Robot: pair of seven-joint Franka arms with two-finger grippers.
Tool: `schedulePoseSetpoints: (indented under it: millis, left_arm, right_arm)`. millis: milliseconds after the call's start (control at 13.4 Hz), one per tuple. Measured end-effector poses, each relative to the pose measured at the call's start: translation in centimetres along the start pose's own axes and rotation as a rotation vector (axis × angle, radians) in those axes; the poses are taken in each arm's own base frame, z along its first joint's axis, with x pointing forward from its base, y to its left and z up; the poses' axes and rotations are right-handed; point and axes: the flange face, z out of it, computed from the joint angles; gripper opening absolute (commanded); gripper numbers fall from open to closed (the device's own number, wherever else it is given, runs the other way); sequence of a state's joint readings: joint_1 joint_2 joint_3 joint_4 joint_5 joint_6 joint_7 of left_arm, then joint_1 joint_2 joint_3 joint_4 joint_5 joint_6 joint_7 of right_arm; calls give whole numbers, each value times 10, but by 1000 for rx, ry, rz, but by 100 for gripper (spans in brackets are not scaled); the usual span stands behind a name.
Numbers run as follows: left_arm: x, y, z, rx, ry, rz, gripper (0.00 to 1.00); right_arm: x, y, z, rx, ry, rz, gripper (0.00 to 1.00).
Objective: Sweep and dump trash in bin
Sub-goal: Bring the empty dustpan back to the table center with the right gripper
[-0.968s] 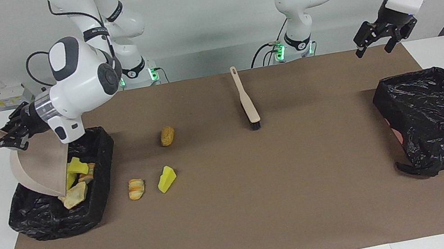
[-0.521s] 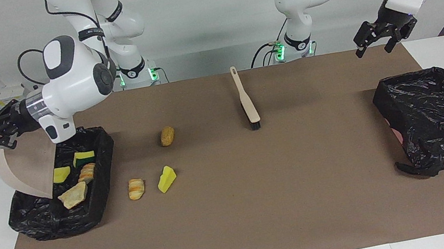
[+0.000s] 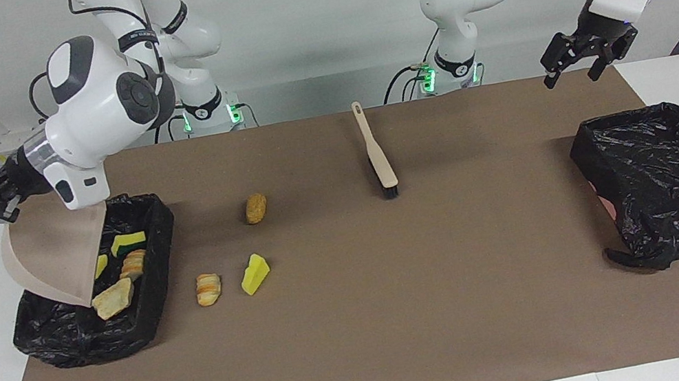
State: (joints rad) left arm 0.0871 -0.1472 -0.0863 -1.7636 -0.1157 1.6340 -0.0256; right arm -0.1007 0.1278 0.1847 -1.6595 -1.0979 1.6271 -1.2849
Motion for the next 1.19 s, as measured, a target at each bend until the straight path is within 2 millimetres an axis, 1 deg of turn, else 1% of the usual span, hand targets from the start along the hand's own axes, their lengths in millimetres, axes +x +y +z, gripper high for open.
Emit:
schedulePoseSetpoints:
  millis: [223,521,745,968,1192]
  left_arm:
    - [0,0,0,0,0,0,100]
    - [0,0,0,0,0,0,100]
    - [0,0,0,0,0,0,100]
    - [0,0,0,0,0,0,100]
    - [0,0,0,0,0,0,100]
  right_arm:
    - [5,-1,-10,23,127,108,0]
    - [25,1,-33,86,342,291,0]
    - [49,5,-69,111,449,409,0]
    - [75,3,-115,159,544,583,0]
    - [108,6,-161,242,615,802,0]
